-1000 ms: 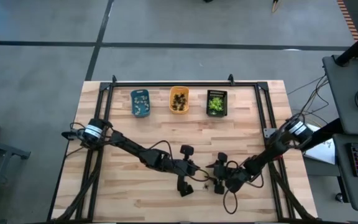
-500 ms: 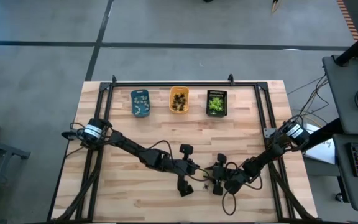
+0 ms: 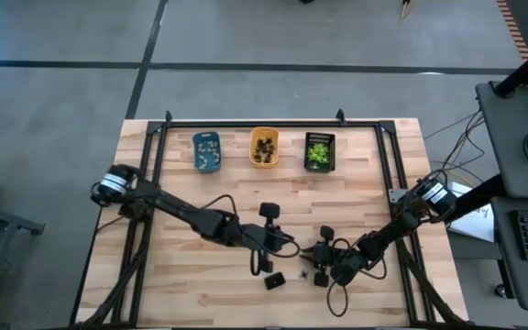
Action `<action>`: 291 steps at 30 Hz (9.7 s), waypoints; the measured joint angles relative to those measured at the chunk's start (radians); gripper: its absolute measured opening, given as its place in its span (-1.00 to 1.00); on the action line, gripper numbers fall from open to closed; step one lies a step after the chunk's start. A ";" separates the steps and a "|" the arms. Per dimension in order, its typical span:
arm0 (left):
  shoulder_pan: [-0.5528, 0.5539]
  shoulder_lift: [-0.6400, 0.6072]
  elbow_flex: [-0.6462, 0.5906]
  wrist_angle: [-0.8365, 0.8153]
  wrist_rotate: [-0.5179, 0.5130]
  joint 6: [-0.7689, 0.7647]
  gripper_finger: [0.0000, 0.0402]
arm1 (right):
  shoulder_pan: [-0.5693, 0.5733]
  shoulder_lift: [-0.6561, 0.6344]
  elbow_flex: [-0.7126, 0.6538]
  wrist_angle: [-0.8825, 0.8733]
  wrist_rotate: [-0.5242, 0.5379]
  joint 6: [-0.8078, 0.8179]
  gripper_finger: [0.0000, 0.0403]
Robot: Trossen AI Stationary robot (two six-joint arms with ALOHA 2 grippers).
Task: Sort Halloween decoration
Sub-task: Put the green spider toy into the black bin, then put the black spider toy into the orange bin, then return to Home Position
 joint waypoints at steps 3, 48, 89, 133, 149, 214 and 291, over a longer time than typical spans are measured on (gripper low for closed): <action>-0.004 -0.018 0.000 -0.006 0.000 0.004 -1.00 | -0.001 -0.001 -0.001 0.002 0.000 -0.001 -0.73; -0.038 -0.415 -0.734 1.222 0.342 -0.010 -1.00 | -0.378 -0.390 -0.002 0.010 -0.144 -0.249 -0.79; -0.035 -0.415 -0.748 1.185 0.261 0.004 -1.00 | -1.154 -0.482 0.098 -0.485 -0.306 -0.042 -0.17; -0.035 -0.272 -0.633 1.046 0.261 -0.212 -1.00 | -0.014 -0.123 0.611 -1.157 -0.691 0.370 -0.24; -0.035 -0.271 -0.621 1.024 0.261 -0.169 -1.00 | 0.174 0.032 0.610 -0.963 -0.085 0.321 -0.02; -0.035 -0.301 -0.622 1.040 0.261 -0.159 -1.00 | 0.171 0.101 0.241 -0.256 0.169 0.192 -0.69; -0.037 -0.854 -0.658 0.211 -0.017 -0.036 -1.00 | -0.997 -0.048 0.581 -0.236 -0.774 -0.495 -0.14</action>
